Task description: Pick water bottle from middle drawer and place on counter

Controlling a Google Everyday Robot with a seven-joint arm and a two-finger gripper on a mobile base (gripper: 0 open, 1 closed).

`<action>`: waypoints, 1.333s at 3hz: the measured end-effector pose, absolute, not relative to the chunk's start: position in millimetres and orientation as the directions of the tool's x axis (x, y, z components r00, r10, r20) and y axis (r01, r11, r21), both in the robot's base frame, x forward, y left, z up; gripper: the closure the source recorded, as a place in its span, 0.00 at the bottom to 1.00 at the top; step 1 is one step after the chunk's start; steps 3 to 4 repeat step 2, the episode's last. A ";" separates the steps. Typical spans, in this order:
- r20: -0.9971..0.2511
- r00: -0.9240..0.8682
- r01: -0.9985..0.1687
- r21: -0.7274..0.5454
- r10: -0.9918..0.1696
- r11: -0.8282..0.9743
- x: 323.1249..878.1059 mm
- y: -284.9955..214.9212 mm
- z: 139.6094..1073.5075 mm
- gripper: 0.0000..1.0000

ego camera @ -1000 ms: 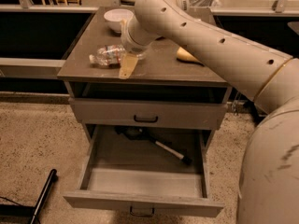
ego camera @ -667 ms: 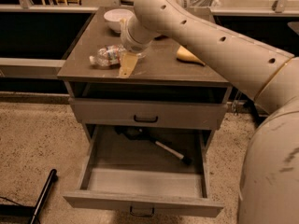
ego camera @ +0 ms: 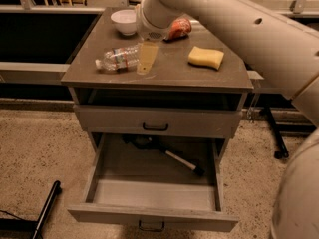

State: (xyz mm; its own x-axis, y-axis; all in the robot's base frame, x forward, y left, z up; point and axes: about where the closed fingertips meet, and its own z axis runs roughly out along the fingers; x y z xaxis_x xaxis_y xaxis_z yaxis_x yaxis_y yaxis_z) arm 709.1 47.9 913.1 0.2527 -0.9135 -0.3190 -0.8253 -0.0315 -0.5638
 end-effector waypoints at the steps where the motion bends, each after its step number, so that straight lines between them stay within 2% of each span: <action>1: -0.294 0.220 -0.821 -0.570 -0.930 -0.013 698.0 10.9 933.1 0.00; 4: -0.294 0.219 -0.821 -0.571 -0.930 -0.013 697.8 10.1 933.4 0.00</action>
Offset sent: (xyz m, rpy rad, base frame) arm -0.0097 -0.0313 0.0172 -0.0218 -0.0070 -0.0317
